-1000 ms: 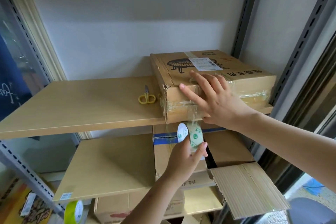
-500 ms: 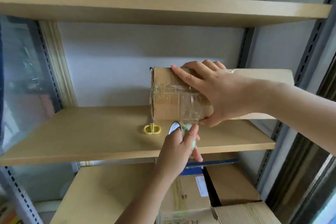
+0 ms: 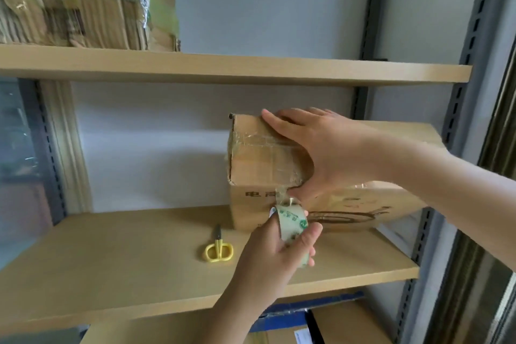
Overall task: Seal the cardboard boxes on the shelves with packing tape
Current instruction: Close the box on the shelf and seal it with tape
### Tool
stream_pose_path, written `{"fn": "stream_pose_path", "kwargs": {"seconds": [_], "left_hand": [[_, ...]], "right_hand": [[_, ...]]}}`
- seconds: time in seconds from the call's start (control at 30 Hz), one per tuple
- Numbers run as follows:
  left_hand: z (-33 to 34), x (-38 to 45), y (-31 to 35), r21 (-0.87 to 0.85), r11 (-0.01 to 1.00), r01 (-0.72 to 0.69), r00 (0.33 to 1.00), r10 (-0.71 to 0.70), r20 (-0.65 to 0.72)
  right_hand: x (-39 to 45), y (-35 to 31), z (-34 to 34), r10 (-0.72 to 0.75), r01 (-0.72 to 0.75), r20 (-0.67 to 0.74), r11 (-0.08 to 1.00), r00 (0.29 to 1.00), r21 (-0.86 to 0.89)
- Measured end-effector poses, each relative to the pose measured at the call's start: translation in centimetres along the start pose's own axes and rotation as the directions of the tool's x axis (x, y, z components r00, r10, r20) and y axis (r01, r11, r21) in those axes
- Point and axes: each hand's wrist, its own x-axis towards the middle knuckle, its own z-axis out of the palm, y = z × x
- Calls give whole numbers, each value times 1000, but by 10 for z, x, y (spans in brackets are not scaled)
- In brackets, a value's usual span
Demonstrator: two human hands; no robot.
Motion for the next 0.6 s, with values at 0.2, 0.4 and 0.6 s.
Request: {"fn": "stream_pose_path", "kwargs": {"seconds": [0.2,0.4,0.6], "left_hand": [[-5,-5,31,-132,969,-211,978,209,-29],[-6,21,33,63,974,-216,956,224,-189],[4,33,23,73,995,-66,944,86,-319]], "right_hand": [[21,44,-32,36,-50,52,955,998,293],[28,47,-3,100,-92,-33,976,994,198],[46,47,7,124,-120,-70,991,990,63]]}}
